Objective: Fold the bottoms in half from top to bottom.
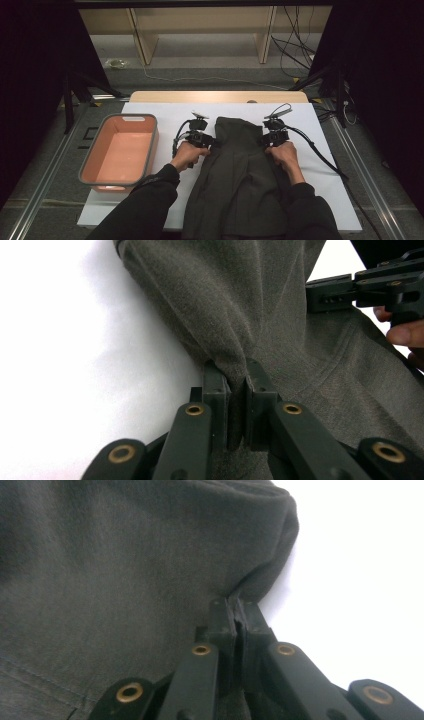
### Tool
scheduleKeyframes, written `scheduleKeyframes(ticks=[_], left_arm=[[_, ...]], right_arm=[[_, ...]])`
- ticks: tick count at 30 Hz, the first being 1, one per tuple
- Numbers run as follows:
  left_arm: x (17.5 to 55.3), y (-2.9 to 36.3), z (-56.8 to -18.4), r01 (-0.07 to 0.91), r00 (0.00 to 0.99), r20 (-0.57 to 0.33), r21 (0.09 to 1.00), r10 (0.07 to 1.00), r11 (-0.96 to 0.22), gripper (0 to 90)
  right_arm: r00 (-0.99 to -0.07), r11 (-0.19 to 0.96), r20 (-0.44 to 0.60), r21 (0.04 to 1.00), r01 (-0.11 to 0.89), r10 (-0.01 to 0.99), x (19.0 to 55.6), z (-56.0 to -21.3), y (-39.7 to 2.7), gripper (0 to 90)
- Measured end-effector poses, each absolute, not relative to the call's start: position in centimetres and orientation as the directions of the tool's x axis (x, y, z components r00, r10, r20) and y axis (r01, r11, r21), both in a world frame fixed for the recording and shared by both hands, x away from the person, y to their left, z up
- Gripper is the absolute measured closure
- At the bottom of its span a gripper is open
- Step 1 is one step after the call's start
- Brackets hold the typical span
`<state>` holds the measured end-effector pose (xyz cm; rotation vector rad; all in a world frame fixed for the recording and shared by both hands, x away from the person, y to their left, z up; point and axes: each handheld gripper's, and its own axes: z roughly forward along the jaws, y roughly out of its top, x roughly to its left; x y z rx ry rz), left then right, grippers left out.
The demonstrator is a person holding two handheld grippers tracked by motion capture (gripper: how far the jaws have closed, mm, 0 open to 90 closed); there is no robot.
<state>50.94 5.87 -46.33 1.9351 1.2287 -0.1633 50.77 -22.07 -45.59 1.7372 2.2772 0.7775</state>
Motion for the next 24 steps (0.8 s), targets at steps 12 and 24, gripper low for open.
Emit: scheduleKeyframes(ticks=[12,24], left_arm=[[51.7,6.1,-44.1,0.752,0.547,-0.45,0.634,0.706,-0.178,82.7],[53.0,7.1,-41.6,0.705,0.562,-0.418,0.693,0.714,-0.149,82.4]], right_arm=[[-0.312,0.149,0.182,0.592,0.792,0.932,51.0,-42.3,-22.4,87.8],[-0.326,0.14,0.163,0.666,0.733,0.931,51.8,-39.4,-21.4,87.8]])
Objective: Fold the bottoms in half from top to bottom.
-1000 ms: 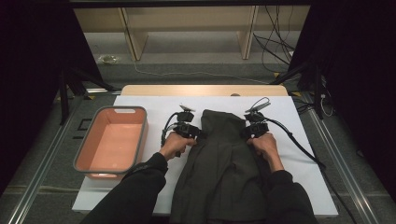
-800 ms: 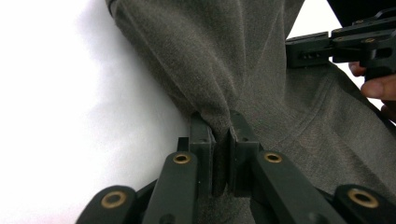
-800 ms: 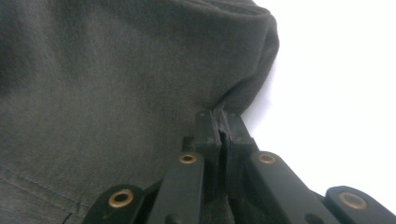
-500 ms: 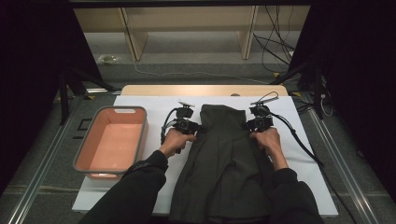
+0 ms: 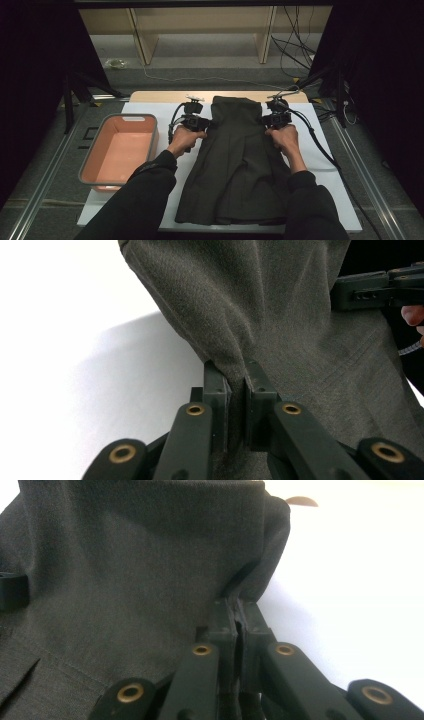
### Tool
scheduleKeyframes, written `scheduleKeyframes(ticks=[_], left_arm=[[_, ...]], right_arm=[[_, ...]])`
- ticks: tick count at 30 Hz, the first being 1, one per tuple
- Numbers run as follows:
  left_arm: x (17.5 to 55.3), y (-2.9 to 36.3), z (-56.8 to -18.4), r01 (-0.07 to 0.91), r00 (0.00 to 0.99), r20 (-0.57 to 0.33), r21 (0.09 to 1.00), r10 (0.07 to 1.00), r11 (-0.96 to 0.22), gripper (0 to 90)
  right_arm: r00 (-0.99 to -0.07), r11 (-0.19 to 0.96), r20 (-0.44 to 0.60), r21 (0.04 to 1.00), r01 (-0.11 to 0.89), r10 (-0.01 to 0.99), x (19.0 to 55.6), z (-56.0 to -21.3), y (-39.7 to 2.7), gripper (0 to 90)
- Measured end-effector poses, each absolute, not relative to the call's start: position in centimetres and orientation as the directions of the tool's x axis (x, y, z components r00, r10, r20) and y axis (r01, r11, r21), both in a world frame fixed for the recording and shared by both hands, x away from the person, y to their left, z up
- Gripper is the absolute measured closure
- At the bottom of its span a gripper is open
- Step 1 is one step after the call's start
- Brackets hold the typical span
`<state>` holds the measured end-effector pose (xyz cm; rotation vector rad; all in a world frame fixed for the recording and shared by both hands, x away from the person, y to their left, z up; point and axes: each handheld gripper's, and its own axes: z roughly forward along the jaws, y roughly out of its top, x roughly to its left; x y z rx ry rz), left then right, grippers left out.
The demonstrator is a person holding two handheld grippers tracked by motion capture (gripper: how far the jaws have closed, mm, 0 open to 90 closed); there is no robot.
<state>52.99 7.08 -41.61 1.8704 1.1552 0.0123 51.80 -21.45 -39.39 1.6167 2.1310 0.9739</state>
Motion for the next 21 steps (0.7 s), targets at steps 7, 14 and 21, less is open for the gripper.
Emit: scheduleKeyframes(ticks=[7,14,21], left_arm=[[53.7,7.2,-40.5,0.682,0.568,-0.404,0.718,0.717,-0.136,82.2],[53.9,6.9,-39.2,0.652,0.587,-0.382,0.745,0.714,-0.138,82.1],[53.1,7.0,-39.6,0.631,0.614,-0.371,0.761,0.696,-0.151,82.1]], right_arm=[[-0.331,0.151,0.131,0.698,0.7,0.934,52.2,-37.8,-21.1,87.8],[-0.329,0.143,0.122,0.725,0.674,0.936,52.3,-36.9,-21.3,87.8],[-0.347,0.172,0.089,0.74,0.65,0.933,51.5,-37.7,-21.4,87.8]])
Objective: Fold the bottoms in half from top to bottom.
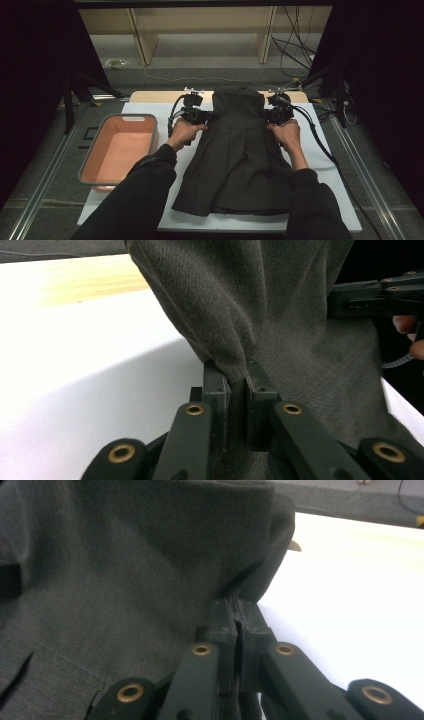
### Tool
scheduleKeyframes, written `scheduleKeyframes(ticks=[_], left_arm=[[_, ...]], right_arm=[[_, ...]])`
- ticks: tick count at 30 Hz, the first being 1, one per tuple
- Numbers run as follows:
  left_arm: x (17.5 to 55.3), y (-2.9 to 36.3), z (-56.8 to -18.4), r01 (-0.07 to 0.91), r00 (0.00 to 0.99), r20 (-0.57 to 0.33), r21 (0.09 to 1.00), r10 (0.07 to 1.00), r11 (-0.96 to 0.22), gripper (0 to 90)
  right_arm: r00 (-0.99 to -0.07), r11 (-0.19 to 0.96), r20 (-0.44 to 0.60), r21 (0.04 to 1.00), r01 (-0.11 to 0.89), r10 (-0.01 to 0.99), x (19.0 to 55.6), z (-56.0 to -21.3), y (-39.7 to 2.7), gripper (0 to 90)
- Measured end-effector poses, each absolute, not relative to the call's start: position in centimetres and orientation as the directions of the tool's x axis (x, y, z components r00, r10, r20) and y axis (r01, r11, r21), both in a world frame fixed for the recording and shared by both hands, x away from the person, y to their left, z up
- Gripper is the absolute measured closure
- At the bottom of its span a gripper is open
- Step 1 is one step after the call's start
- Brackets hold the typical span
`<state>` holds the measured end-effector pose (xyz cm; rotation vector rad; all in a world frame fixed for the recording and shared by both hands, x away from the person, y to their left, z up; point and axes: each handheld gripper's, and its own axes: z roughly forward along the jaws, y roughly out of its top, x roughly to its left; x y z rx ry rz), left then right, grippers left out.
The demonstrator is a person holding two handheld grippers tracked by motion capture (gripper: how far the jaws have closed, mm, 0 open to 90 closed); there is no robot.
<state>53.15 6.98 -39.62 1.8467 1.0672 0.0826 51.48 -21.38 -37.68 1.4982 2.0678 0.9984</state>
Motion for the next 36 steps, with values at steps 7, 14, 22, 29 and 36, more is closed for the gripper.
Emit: scheduleKeyframes(ticks=[7,14,22,29,36], left_arm=[[51.6,7.2,-39.7,0.591,0.662,-0.354,0.789,0.661,-0.17,82.1],[49.3,7.8,-39.4,0.539,0.715,-0.33,0.822,0.616,-0.186,82.1],[46.5,8.5,-39.4,0.491,0.766,-0.3,0.844,0.569,-0.216,82.4],[44.3,9.1,-39.9,0.469,0.792,-0.28,0.848,0.542,-0.248,82.5],[42.1,9.5,-40.7,0.457,0.805,-0.266,0.848,0.53,-0.268,82.4]], right_arm=[[-0.389,0.183,0.093,0.768,0.614,0.917,49.5,-38.5,-21.8,87.8],[-0.441,0.194,0.095,0.801,0.566,0.892,47.2,-38.4,-22.1,87.7],[-0.492,0.201,0.099,0.83,0.52,0.865,44.0,-38.2,-22.4,87.7],[-0.531,0.221,0.091,0.84,0.495,0.842,41.3,-38.4,-22.2,87.7],[-0.555,0.237,0.079,0.848,0.474,0.828,39.0,-38.9,-21.9,87.6]])
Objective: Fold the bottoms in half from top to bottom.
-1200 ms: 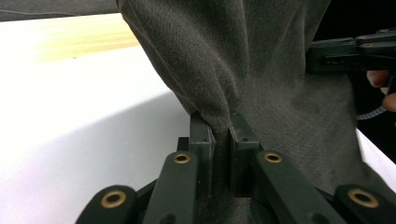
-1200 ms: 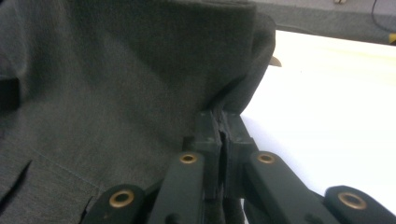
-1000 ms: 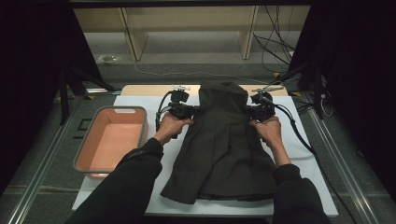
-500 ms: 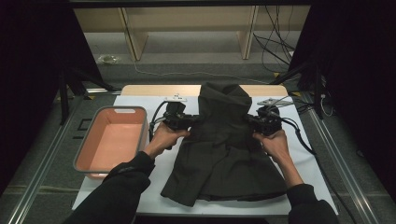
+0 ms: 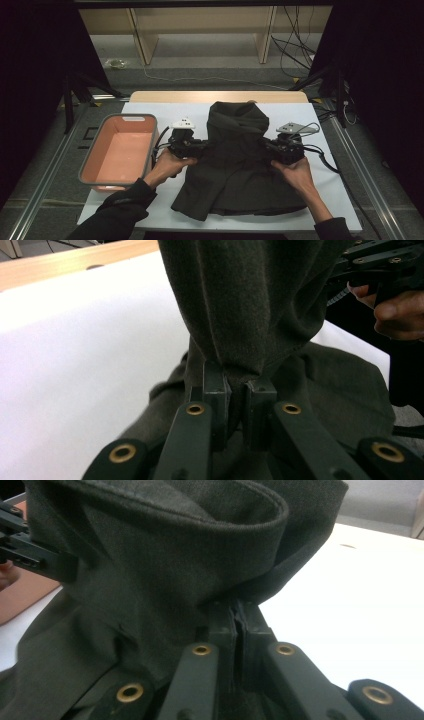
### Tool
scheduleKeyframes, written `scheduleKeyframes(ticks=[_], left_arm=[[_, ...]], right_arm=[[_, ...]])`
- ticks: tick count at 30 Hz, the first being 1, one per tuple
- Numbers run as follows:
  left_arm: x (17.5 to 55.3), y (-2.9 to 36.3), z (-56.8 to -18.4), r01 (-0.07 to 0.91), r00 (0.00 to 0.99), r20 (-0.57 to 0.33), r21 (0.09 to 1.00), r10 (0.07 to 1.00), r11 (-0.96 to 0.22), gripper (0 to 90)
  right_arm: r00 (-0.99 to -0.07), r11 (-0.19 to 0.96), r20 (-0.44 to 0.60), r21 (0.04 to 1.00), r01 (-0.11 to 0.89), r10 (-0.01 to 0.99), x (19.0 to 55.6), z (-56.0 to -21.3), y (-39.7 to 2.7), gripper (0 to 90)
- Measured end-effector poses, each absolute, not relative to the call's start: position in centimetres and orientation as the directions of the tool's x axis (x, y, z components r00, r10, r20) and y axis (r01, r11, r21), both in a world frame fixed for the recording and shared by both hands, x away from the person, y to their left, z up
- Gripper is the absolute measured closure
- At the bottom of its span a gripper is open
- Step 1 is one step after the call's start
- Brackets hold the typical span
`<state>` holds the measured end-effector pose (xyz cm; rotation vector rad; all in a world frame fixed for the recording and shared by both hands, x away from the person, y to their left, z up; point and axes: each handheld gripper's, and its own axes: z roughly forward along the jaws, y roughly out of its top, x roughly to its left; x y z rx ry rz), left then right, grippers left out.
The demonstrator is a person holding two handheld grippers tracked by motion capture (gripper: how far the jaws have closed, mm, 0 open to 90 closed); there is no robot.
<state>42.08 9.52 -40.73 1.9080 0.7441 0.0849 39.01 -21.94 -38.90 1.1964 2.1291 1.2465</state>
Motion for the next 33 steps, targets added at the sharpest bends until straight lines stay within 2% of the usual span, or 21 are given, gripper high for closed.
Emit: scheduleKeyframes(ticks=[23,33], left_arm=[[37.7,9.7,-43.5,0.417,0.841,-0.198,0.831,0.504,-0.369,80.3],[36.9,9.5,-44.2,0.415,0.85,-0.195,0.819,0.489,-0.395,74.1]], right_arm=[[-0.569,0.259,0.057,0.851,0.458,0.82,34.6,-40.7,-22.0,88.2],[-0.573,0.291,0.026,0.842,0.454,0.819,33.3,-41.4,-22.0,88.5]])
